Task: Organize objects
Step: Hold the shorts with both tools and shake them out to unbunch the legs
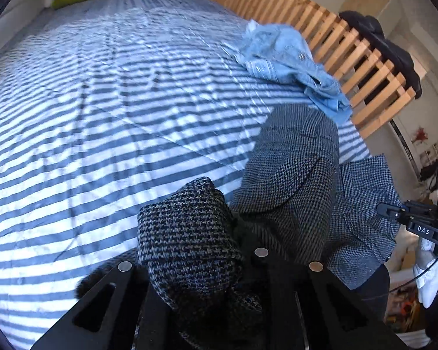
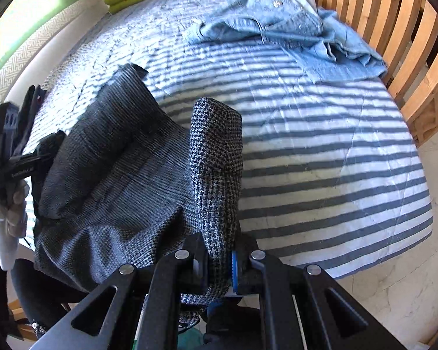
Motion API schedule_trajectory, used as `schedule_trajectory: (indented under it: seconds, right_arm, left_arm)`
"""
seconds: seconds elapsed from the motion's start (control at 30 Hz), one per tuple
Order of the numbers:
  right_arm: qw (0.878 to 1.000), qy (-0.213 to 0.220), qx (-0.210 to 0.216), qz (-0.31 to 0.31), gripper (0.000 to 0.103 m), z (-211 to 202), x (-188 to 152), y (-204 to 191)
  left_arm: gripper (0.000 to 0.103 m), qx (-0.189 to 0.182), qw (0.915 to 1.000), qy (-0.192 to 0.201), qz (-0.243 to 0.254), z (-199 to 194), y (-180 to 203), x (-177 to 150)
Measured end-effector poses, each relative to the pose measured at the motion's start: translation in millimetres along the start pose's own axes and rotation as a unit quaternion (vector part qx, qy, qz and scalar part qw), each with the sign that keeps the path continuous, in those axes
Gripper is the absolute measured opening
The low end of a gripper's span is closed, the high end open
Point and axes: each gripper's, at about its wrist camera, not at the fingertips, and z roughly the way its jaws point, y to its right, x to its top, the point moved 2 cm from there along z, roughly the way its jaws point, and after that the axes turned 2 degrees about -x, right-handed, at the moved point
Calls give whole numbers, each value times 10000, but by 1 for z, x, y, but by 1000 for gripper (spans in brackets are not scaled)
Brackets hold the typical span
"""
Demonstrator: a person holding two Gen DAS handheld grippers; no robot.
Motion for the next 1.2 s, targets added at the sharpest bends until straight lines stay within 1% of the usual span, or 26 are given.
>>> schedule_trajectory:
  seconds: [0.1,0.13,0.17,0.23,0.27,0.3,0.37,0.43,0.5,0.57,0.67,0.73,0.83,0.9,0.93,0.97,1.0,1.03,1.1,1.2]
  right_arm:
    - [9995,307,59,-102,9,-21,2,-15]
    - [9990,413,94,-139,9,-28,3,-20]
    - [9986,491,120,-172,9,-32,3,-24]
    - [9981,569,107,-196,9,-39,-1,-27]
    - [9983,541,46,-190,9,-39,-5,-27]
    - [9987,488,12,-168,9,-35,-5,-24]
    - [9993,336,-47,-146,9,-29,-12,-20]
    - [9996,204,-150,-100,9,-21,-17,-16]
    - [9998,145,-163,-32,9,-20,-22,-13]
    - [9998,134,-143,5,10,-18,-24,-12]
    - [9997,119,-223,-26,10,-9,-20,-11]
    - [9996,70,-278,-47,10,-4,-18,-12]
    - [9997,-7,-250,-15,10,3,-16,-7]
    - [9998,-76,-189,66,11,7,-15,-2]
    - [9998,-111,-147,118,11,9,-14,1]
    - [9997,-141,-123,154,11,11,-14,3]
    - [9997,-168,-106,172,11,13,-14,4]
    - [9996,-181,-101,172,11,15,-13,5]
    - [9996,-194,-92,194,12,18,-11,4]
    - [9996,-194,-71,208,13,22,-9,4]
  left_arm:
    - [13,441,9967,601,-328,-74,-29,-24]
    - [13,509,9955,684,-414,-94,-37,-35]
    - [14,581,9947,685,-493,-110,-44,-46]
    - [26,797,9943,488,-506,-124,-53,-66]
    - [46,971,9938,289,-452,-122,-57,-73]
    - [53,1112,9926,190,-454,-123,-60,-75]
    - [53,994,9936,175,-511,-118,-65,-75]
    - [55,837,9952,246,-451,-107,-63,-62]
    - [61,724,9965,207,-371,-88,-63,-40]
    - [61,642,9976,74,-241,-61,-59,-12]
    - [61,328,9990,109,-298,-44,-55,26]
    - [61,398,9984,319,-224,-42,-49,50]
    - [61,290,9987,371,-208,-45,-51,79]
    - [61,588,9961,628,-170,-60,-56,96]
    - [62,674,9946,781,-144,-67,-58,103]
    - [67,673,9947,755,-161,-67,-61,108]
    - [68,663,9959,602,-150,-62,-62,112]
    - [68,604,9975,360,-55,-51,-60,113]
    - [71,419,9987,-234,146,-19,-55,109]
    - [71,238,9945,-991,240,42,-47,98]
